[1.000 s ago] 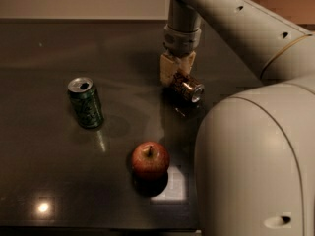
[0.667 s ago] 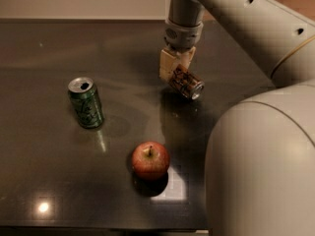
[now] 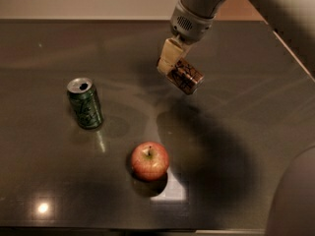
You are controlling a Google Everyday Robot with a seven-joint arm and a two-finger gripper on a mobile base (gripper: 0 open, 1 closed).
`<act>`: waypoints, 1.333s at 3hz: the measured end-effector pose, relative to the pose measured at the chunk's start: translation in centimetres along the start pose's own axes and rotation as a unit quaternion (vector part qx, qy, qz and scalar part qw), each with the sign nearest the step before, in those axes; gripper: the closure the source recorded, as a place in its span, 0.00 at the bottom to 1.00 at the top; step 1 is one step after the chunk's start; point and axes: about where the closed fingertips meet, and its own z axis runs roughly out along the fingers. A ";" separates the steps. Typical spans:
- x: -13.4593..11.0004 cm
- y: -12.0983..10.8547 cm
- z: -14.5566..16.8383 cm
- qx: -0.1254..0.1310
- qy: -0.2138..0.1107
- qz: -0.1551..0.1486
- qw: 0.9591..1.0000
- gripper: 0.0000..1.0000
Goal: Place orange can upright
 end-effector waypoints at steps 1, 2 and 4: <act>0.2 2.0 -1.6 -0.016 -0.075 -0.055 0.996 1.00; 0.4 3.3 -2.8 -0.029 -0.155 -0.101 0.982 1.00; 2.1 4.6 -4.5 -0.043 -0.301 -0.135 0.943 1.00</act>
Offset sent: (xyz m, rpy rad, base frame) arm -0.0546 -0.0018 0.0471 0.4499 -0.3015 0.2978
